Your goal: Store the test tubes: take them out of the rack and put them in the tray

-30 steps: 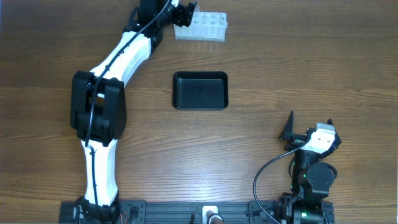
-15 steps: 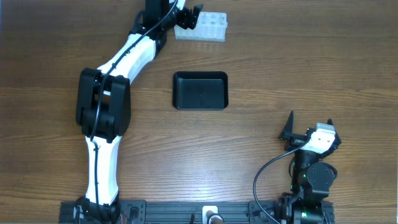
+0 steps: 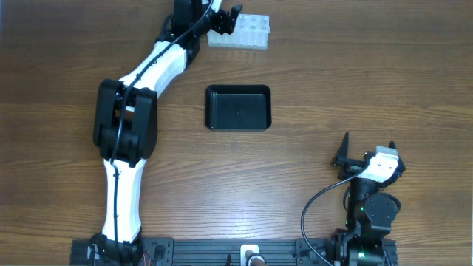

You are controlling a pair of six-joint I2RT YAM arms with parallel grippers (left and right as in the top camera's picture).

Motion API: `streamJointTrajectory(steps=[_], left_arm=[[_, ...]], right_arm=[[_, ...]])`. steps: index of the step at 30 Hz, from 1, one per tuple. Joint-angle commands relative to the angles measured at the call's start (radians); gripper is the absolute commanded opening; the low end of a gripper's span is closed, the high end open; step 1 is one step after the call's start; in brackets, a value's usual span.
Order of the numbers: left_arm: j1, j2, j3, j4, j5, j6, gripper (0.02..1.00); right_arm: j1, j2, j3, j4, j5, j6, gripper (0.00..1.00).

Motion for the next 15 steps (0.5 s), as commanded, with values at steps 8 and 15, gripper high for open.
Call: streamJointTrajectory(steps=[8,15], left_arm=[[-0.013,0.053,0.028,0.013,0.017,0.014,0.761],[-0.018,0.053,0.028,0.005,0.017,0.014,0.557]], right_arm=[[0.0,-0.001,-0.008,0.002,0.009,-0.005,0.993],[0.0,-0.001,-0.008,0.002,0.009,-0.005,0.991]])
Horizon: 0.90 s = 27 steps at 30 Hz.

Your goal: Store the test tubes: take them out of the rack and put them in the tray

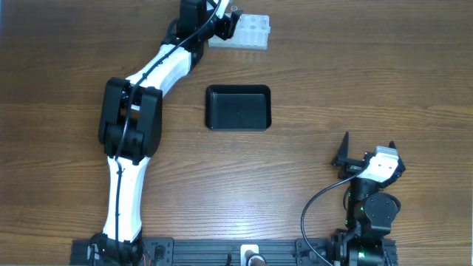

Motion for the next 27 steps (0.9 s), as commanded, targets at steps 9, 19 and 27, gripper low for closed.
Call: streamJointTrajectory(steps=[9,19,27], left_arm=[[-0.005,0.011,0.025,0.001,0.029,0.008,0.347],[-0.006,0.011,0.025,0.001,0.04,0.008,0.253],[-0.006,0.011,0.025,0.001,0.054,0.007,0.174]], right_arm=[[0.0,-0.001,-0.008,0.002,0.009,-0.005,0.991],[0.0,-0.001,-0.008,0.002,0.009,-0.005,0.991],[0.0,-0.001,-0.008,0.002,0.009,-0.004,0.991]])
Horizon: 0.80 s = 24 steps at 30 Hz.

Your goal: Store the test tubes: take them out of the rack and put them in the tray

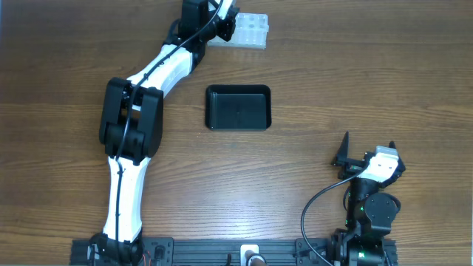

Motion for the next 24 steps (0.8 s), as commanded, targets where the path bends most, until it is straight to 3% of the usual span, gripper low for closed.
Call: streamJointTrajectory(steps=[1,24], left_arm=[[0.002,0.011,0.024,0.002,0.023,0.008,0.169],[-0.006,0.011,0.024,-0.001,0.039,0.008,0.04]], right_arm=[[0.0,-0.001,-0.008,0.002,0.009,-0.005,0.991],[0.0,-0.001,-0.008,0.002,0.009,-0.005,0.991]])
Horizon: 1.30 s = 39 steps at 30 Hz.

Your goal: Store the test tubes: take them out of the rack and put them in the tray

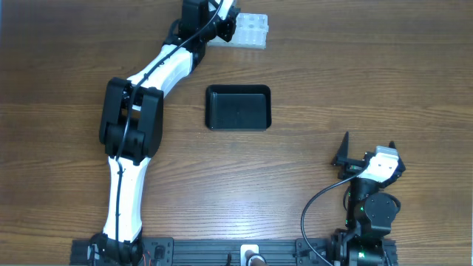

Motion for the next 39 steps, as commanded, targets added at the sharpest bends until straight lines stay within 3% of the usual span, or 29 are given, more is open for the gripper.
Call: streamJointTrajectory(steps=[1,10,19,24,29,34,39], left_arm=[[-0.005,0.011,0.024,0.001,0.02,0.008,0.04],[-0.005,-0.102,0.024,-0.025,0.017,0.008,0.04],[-0.005,-0.334,0.024,-0.041,-0.106,0.016,0.04],[-0.005,-0.439,0.024,-0.148,-0.116,0.0,0.04],[-0.006,-0.489,0.024,-0.544,-0.135,-0.18,0.045],[-0.044,-0.466,0.022,-0.916,-0.326,-0.505,0.04],[-0.128,-0.42,0.021,-1.068,-0.464,-0.659,0.042]], right_arm=[[0.0,-0.001,-0.008,0.002,0.009,-0.005,0.991],[0.0,-0.001,-0.008,0.002,0.009,-0.005,0.993],[0.0,-0.001,-0.008,0.002,0.009,-0.005,0.991],[0.0,-0.001,-0.008,0.002,0.009,-0.005,0.991],[0.0,-0.001,-0.008,0.002,0.009,-0.005,0.993],[0.0,-0.001,-0.008,0.002,0.009,-0.005,0.991],[0.0,-0.001,-0.008,0.002,0.009,-0.005,0.991]])
